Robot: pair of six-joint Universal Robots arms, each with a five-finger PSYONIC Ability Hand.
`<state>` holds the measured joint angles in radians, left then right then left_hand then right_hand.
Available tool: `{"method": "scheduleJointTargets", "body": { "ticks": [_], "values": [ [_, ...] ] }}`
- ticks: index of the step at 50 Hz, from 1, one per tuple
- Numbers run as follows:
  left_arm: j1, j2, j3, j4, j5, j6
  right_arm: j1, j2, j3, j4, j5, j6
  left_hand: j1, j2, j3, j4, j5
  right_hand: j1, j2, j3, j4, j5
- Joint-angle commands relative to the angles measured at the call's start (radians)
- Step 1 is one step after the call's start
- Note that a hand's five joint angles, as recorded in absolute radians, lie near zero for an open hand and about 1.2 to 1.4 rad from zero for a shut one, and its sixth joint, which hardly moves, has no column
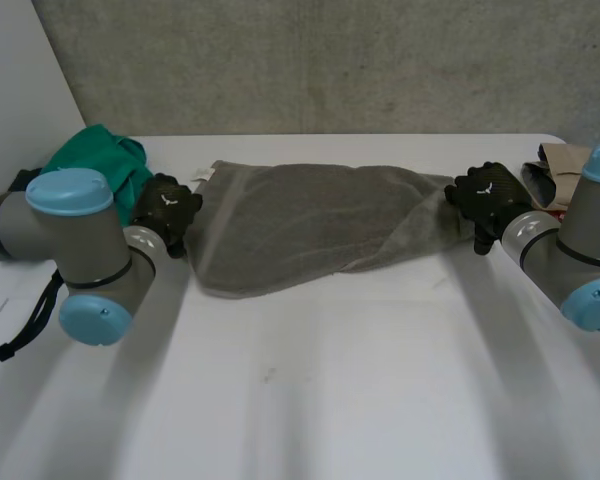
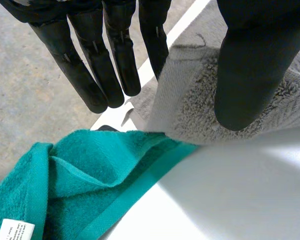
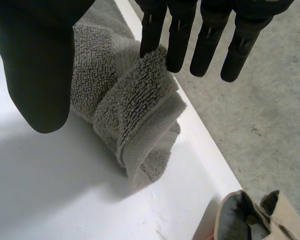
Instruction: Fold the laundry.
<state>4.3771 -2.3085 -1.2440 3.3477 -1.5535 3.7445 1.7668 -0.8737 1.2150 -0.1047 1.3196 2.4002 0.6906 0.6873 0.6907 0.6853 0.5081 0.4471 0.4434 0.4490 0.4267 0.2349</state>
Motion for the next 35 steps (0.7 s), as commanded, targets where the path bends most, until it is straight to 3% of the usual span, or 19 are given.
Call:
{"method": "scheduleJointTargets", "body": {
  "ticks": [1,11,14,15,16,27,35],
  "values": [
    [0.004,-0.020,-0.006,0.003,0.026,0.061,0.000,-0.021,0.011,0.011,0.001,0.011,0.002,0.005,0.002,0.007,0.010,-0.002,0.001,-0.004,0.018,0.035],
    [0.018,-0.040,-0.002,0.004,0.027,0.150,-0.004,-0.015,0.004,0.028,0.000,0.013,-0.131,-0.127,-0.131,-0.125,-0.123,-0.002,0.001,-0.004,0.018,0.035],
    [0.024,-0.042,-0.006,0.004,0.032,0.189,-0.007,-0.007,0.004,0.031,-0.005,0.013,0.185,0.188,0.185,0.190,0.193,-0.002,0.001,-0.004,0.018,0.035],
    [0.027,-0.036,-0.009,0.000,0.039,0.198,-0.009,-0.007,0.008,0.036,-0.009,0.013,0.497,0.501,0.497,0.503,0.505,0.009,0.013,0.007,0.030,0.047],
    [0.028,-0.034,-0.011,-0.001,0.044,0.202,-0.010,-0.008,0.011,0.039,-0.013,0.011,0.663,0.667,0.663,0.669,0.671,0.030,0.033,0.028,0.050,0.067],
    [0.033,0.075,-0.091,0.003,0.072,0.150,-0.078,-0.134,0.020,0.213,-0.088,0.079,0.706,0.709,0.706,0.711,0.714,-0.044,-0.040,-0.046,-0.023,-0.006],
    [0.044,0.083,-0.087,-0.001,0.070,0.103,-0.099,-0.212,-0.074,0.258,-0.126,0.393,0.706,0.709,0.706,0.711,0.714,0.455,0.459,0.453,0.475,0.493]
  ]
}}
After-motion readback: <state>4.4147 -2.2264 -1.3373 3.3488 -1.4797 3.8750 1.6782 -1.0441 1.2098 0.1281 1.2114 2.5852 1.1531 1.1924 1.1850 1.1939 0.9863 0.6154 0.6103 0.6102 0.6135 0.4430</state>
